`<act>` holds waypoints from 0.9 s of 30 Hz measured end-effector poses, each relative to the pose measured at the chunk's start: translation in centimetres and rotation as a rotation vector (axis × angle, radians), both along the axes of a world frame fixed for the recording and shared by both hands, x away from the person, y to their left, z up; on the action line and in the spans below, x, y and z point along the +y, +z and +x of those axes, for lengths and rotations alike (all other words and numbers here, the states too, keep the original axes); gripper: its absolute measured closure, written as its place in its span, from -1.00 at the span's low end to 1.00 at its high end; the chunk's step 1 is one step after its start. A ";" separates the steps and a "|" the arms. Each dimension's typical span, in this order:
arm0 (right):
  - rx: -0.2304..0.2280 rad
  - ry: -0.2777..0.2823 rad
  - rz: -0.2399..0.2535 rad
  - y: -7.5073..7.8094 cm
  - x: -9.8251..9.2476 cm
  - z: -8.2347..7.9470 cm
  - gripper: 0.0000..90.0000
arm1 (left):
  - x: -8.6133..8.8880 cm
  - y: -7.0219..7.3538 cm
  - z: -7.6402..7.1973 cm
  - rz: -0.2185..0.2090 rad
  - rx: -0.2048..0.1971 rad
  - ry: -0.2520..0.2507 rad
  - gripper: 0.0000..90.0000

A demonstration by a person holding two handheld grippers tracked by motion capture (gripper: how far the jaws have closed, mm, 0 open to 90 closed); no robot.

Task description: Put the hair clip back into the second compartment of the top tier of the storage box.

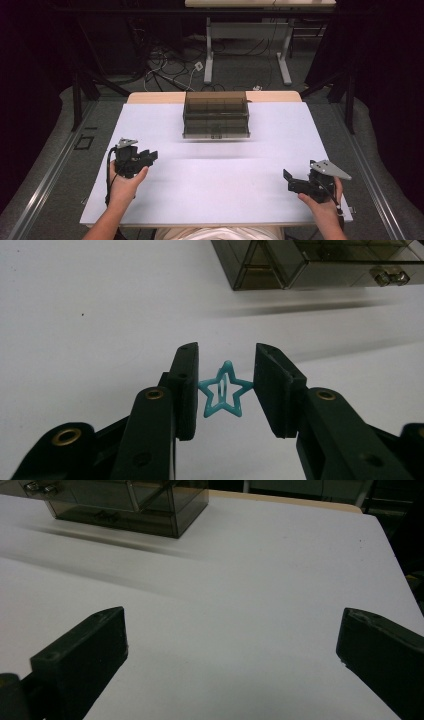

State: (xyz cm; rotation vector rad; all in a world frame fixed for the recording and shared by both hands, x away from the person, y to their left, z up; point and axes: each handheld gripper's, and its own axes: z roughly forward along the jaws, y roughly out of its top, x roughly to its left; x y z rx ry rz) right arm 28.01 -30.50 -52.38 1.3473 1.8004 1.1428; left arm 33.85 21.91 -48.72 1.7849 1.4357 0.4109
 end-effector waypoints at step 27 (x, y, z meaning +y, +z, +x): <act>-0.004 -0.005 0.006 -0.2 0.2 0.1 -1.00 | -2.7 2.7 1.4 -0.012 -0.072 -0.051 0.40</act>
